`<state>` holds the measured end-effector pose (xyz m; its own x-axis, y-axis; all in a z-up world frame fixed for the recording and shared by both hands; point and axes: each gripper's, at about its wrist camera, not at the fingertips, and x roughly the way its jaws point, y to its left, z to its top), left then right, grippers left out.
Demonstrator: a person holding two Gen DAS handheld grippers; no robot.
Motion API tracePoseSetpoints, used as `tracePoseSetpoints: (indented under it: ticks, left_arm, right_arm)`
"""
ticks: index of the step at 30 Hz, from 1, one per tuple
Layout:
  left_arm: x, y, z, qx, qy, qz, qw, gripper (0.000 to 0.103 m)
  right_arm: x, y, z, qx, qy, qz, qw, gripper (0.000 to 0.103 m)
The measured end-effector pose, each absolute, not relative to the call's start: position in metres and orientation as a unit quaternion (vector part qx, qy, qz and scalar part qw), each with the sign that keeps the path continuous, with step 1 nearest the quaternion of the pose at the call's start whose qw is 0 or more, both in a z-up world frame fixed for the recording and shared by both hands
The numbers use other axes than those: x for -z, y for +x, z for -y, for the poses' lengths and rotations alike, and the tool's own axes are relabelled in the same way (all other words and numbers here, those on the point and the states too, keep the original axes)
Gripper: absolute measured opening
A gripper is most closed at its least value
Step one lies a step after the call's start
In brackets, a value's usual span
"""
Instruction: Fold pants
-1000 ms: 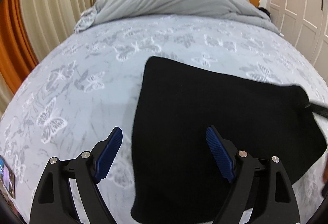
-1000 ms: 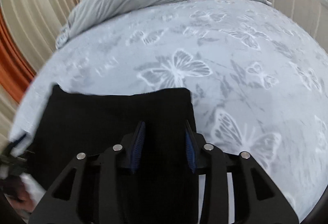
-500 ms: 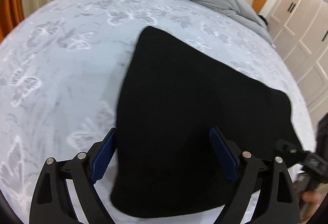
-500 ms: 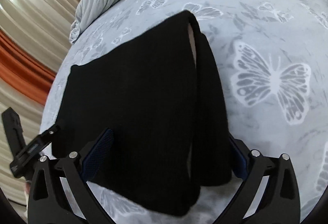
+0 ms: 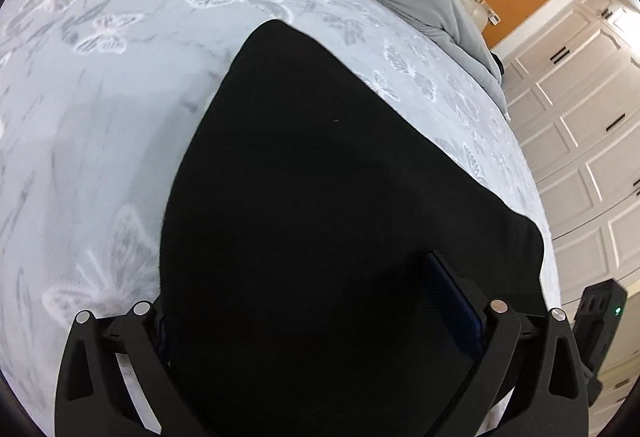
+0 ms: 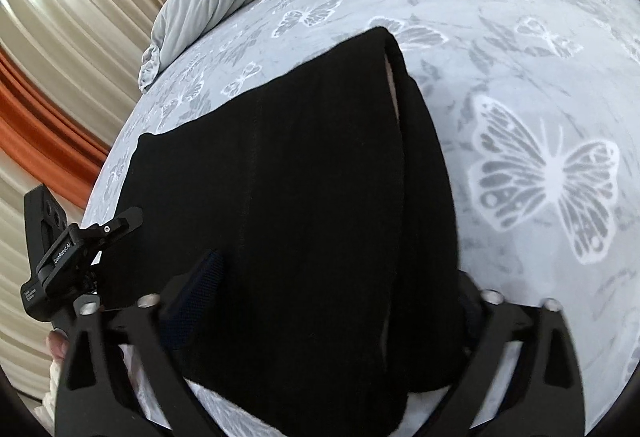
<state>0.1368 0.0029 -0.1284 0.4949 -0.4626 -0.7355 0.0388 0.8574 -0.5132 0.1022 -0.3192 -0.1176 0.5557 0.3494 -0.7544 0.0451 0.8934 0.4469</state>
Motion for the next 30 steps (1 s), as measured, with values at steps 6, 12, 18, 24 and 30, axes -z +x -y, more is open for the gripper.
tracePoseSetpoints:
  ticks: [6,12,18,24,30]
  left_arm:
    - [0.103,0.124,-0.009,0.165,-0.250,-0.475,0.828,0.024]
    - [0.060,0.080,0.003,0.169,-0.169,-0.462,0.854,0.018]
    - [0.047,0.033,0.013,0.161,-0.089,-0.468,0.864,0.018]
    - [0.045,0.002,0.018,0.152,-0.035,-0.452,0.878,0.018]
    - [0.036,-0.015,0.019,0.153,-0.026,-0.441,0.884,0.018]
  right_arm:
    - [0.093,0.090,0.316,-0.096,0.218,-0.443,0.864,0.036]
    - [0.051,0.055,0.298,-0.123,0.197,-0.424,0.876,0.033]
    - [0.038,0.014,0.273,-0.124,0.164,-0.423,0.883,0.033]
    - [0.048,-0.030,0.273,-0.113,0.174,-0.420,0.883,0.033]
    - [0.038,-0.042,0.270,-0.116,0.184,-0.406,0.888,0.033]
